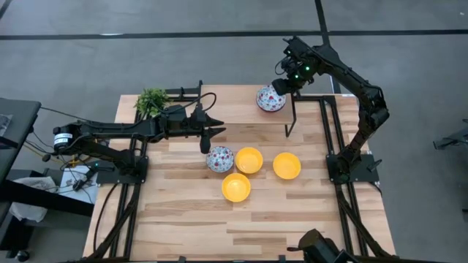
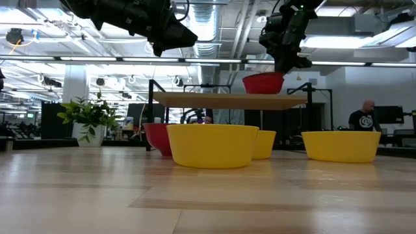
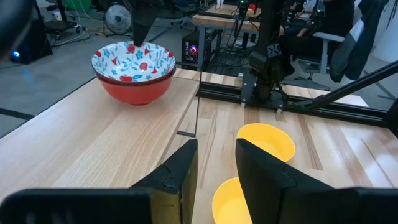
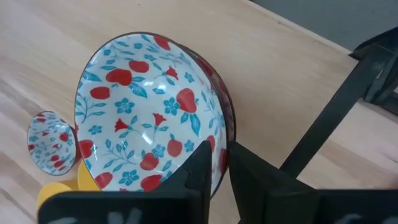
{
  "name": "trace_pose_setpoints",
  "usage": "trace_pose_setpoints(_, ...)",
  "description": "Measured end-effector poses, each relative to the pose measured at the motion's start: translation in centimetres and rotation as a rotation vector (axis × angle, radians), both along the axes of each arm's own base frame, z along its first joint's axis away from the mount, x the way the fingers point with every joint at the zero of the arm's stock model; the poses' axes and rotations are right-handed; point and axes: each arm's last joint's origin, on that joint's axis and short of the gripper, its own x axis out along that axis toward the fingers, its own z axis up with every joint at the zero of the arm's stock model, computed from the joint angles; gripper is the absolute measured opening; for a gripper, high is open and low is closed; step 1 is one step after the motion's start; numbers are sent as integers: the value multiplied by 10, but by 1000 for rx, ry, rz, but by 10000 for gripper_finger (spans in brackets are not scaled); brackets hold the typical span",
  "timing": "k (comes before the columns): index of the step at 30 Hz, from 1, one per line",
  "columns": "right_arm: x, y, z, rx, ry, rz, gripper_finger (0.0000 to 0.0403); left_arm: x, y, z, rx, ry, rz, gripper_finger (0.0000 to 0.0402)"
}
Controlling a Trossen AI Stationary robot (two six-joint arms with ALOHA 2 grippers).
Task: Pick & Place Mini bowls
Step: Stack the right white patterned bowl on top of the white patterned bowl on the shelf
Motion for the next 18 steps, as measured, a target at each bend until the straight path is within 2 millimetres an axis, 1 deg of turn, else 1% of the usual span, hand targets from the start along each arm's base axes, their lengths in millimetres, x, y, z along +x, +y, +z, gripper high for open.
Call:
trace_pose_setpoints(12,0,-1,1,-13,-13,0,106,0,0,0,0,1,0,108)
trace_pose_setpoints(18,-3,-1,11,-73,-51,-13,112,0,0,0,0,1,0,108)
